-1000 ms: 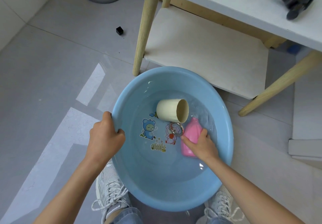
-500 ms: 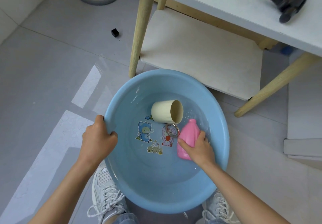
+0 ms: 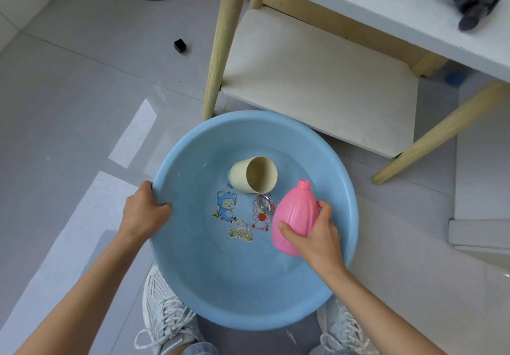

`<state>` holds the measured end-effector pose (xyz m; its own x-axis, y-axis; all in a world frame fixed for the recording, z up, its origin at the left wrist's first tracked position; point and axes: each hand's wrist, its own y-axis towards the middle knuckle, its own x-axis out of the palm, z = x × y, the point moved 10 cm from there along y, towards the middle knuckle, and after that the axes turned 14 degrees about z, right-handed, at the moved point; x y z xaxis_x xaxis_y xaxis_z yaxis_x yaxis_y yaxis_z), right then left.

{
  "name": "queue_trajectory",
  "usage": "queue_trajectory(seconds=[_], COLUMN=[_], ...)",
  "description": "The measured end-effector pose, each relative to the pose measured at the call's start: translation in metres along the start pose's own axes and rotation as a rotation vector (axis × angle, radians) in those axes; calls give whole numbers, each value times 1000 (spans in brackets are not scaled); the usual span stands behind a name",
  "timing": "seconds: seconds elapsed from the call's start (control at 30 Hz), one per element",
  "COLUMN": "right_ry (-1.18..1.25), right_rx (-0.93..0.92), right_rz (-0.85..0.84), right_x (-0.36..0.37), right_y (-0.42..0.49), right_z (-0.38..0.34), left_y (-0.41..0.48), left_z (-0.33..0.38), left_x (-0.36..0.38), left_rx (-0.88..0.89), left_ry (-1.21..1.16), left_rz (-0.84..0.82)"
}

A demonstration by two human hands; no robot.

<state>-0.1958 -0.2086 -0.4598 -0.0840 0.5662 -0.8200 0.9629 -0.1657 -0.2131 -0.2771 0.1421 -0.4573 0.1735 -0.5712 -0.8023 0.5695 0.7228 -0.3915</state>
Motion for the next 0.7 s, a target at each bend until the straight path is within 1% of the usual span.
queue_trajectory(seconds=[0.17, 0.37, 0.4, 0.43, 0.5, 0.53, 0.57, 0.6, 0.63, 0.7], right_ry=[79, 147, 163, 176, 192, 197, 203, 207, 213, 226], right_rx=[-51, -111, -119, -130, -167, -190, -210, -234, -253, -285], right_rz=[-17, -71, -82, -90, -104, -111, -117, -119, -119, -120], right_x=[-2, -5, -6, -8, -13, -16, -19, -22, -25, -30], right_y=[-5, -6, -6, -6, -7, -8, -9, -10, -10, -12], right_z=[-16, -40, -44, -48, -58, -63, -69, -75, -81, -94], left_y=[5, 6, 5, 2, -13, -24, -35, -46, -57, -79], left_z=[-7, -12, -6, 4, 39, 57, 71, 84, 94, 106], left_x=[6, 9, 6, 1, -12, -14, -11, -2, 11, 39], left_rx=[-4, 27, 81, 172, 435, 568, 688, 776, 828, 873], left_ry=[-11, 2, 20, 31, -10, -43, -72, -109, -147, -185], left_rz=[-13, 16, 54, 119, 273, 305, 278, 187, 46, -245])
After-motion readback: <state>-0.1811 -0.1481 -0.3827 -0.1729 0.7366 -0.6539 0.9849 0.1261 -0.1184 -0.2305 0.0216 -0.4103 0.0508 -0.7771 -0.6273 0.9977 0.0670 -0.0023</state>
